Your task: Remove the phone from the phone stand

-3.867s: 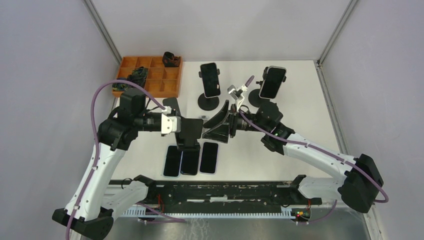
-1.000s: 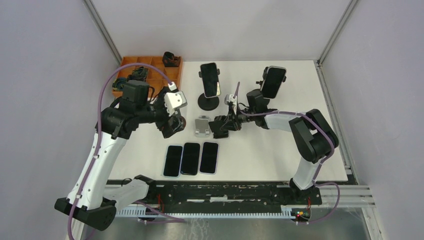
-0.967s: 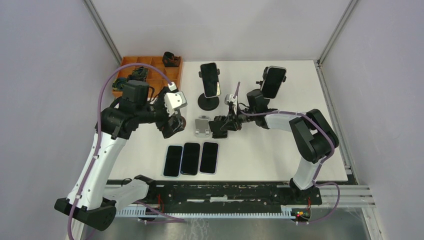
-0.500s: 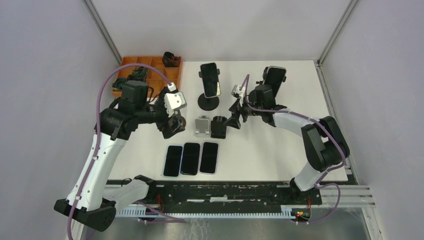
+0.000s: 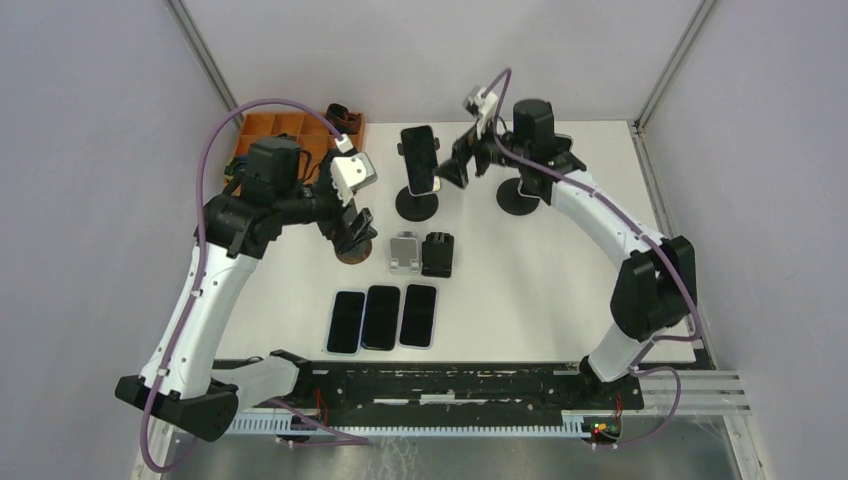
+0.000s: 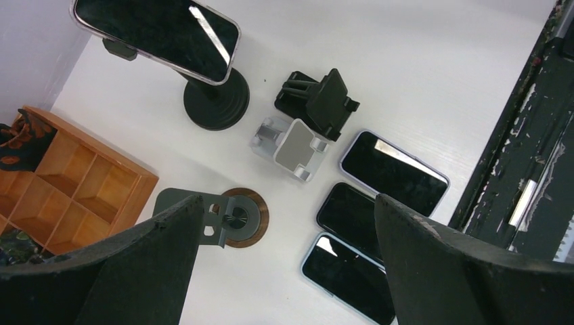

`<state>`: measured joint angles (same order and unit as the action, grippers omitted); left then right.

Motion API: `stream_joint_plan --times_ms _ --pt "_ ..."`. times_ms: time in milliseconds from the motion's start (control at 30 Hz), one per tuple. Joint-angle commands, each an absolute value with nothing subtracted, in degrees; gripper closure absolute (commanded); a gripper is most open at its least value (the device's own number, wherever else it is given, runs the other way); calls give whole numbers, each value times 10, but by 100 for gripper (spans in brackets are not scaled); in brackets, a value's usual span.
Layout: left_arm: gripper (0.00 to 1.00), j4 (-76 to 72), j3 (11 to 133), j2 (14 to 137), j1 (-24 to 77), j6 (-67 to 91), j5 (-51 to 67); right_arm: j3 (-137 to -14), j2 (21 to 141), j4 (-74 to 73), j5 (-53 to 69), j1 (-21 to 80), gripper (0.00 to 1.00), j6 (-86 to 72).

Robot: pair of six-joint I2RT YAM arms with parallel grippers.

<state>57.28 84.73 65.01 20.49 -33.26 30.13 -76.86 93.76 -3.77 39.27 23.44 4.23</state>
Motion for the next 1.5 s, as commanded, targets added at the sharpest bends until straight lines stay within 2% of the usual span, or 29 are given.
stream_joint_plan --times_ms 0,233,533,667,800,967,1267,1333,1467 --pt "0 598 897 666 204 -294 286 -929 1000 -57 350 231 2 -51" --pt "0 617 868 634 201 -293 304 -1079 1143 -66 351 230 2 -88" --pt "0 654 829 626 201 -333 351 -1134 1244 17 443 227 2 -148" --pt "0 670 827 619 201 -366 373 -1101 1243 106 464 227 2 -185" --pt "0 678 827 620 202 -383 382 -1069 1243 182 460 228 9 -206" --pt "0 675 817 614 202 -381 397 -1082 1265 187 483 227 17 -203" --pt "0 691 804 636 202 -401 378 -1048 1256 238 539 227 51 -227" --pt "1 691 804 642 202 -400 381 -1048 1258 236 548 227 53 -234" --pt "2 697 805 642 202 -408 398 -1048 1258 223 567 227 51 -228"
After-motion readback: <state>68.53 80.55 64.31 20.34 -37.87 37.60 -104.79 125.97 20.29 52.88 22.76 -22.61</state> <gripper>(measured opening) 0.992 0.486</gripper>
